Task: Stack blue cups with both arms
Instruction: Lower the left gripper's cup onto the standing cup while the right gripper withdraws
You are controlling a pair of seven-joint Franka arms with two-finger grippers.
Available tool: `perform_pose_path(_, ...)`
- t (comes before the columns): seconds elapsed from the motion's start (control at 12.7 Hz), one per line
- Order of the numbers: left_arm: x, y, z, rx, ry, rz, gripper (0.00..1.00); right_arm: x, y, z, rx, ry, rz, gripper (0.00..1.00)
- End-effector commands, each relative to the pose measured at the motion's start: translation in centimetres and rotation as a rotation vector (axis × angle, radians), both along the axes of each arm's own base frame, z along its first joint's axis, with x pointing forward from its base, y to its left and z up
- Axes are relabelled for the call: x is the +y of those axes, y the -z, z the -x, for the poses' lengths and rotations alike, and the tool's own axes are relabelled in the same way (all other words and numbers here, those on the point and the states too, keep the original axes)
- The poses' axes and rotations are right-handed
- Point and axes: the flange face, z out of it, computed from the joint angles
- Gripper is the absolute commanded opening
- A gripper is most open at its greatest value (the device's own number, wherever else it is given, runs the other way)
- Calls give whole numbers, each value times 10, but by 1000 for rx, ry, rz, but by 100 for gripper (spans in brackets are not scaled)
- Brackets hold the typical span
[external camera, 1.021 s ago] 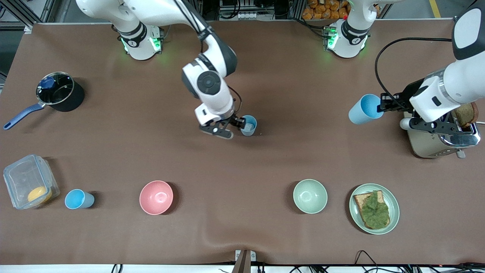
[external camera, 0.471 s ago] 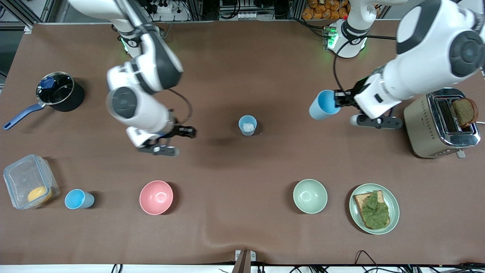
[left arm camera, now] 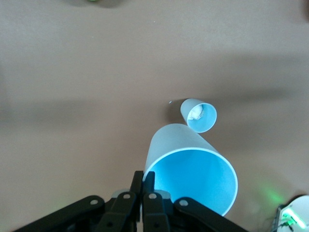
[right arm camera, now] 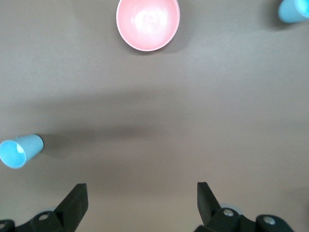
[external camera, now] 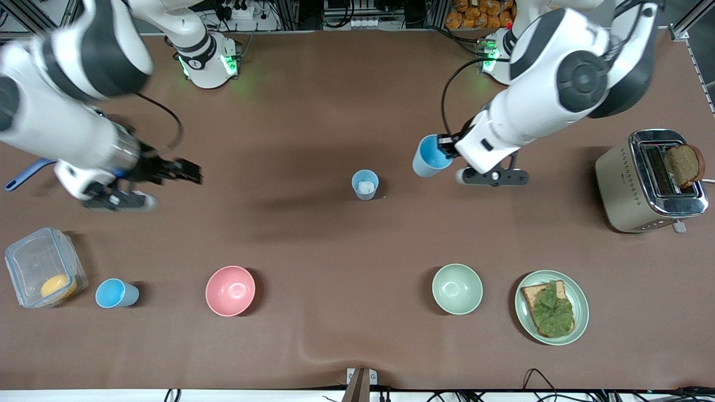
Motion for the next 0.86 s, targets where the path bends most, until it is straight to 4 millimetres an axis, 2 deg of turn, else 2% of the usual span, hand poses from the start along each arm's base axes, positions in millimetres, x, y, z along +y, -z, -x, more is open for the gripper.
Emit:
perform_pose_path(0.0,-29,16,3,-37,-27,10,0,-44,-24,30,-33,-82,-7,100)
perform_pose_path(0.16,-78,48,15,-45,-34,15,0,-76,-38,35,-56,-110,-14,100)
perform_pose_path(0.39,-113,103,26,-19,17,-36,0,-84,-59,32,-77,-109,48,100)
perform_pose_path(0.55,-123,127,32,10,39,-57,0,-87,-89,25,-83,-32,57,100)
perform_pose_path(0.63,-126,140,33,22,45,-66,0,-86,-92,19,-67,-27,60,100)
perform_pose_path(0.79,-139,159,40,25,72,-78,0,-87,-84,9,-52,-30,62,100)
